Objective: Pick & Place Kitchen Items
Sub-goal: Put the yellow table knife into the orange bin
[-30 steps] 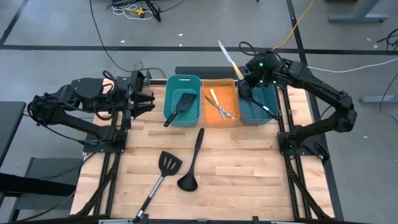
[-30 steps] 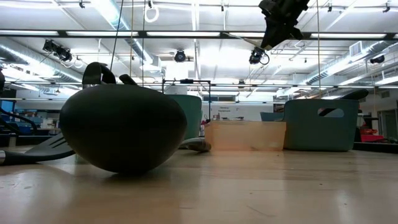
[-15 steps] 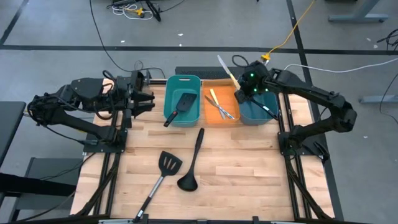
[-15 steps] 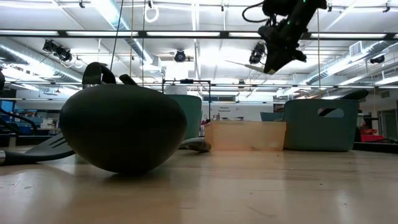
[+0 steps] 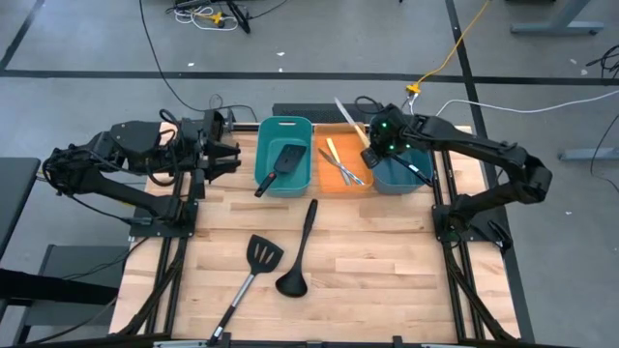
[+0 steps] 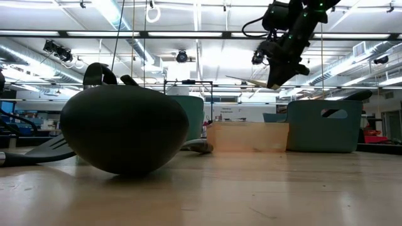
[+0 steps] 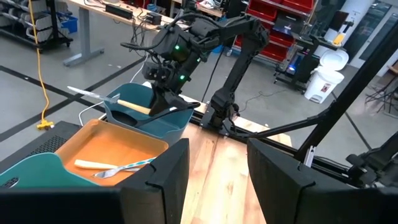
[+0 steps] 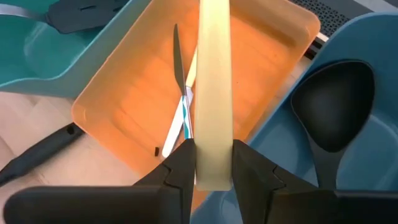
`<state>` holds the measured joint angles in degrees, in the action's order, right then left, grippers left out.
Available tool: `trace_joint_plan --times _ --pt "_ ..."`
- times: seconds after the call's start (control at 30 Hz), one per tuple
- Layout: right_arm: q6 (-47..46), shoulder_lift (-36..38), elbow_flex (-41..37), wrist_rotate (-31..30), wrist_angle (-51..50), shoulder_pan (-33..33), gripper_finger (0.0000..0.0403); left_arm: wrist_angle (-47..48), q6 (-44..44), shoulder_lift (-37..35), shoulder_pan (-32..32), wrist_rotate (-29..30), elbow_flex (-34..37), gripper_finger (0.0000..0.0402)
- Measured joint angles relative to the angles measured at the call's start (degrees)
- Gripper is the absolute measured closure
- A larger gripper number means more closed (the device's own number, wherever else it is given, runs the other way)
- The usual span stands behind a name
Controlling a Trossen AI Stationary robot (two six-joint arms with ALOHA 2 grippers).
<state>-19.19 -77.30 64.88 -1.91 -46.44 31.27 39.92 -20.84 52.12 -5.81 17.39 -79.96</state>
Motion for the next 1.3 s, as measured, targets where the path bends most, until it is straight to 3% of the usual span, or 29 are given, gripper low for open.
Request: trace_joint_plan --times 0.47,0.97,1.3 --pt "-1.9 -10.1 0.0 6.0 2.2 -0.2 0.0311 0.0 -0.4 0.0 0.0 1.0 0.0 0.0235" --pt "-2.2 -18.0 0.0 6.0 4.9 -1.0 0.0311 0.0 -0.6 0.0 0.0 1.0 0.0 0.0235" --pt "-2.4 -18.8 0.0 6.0 5.1 -2.1 0.0310 0.0 -0.6 0.0 0.0 1.0 0.0 0.0235"
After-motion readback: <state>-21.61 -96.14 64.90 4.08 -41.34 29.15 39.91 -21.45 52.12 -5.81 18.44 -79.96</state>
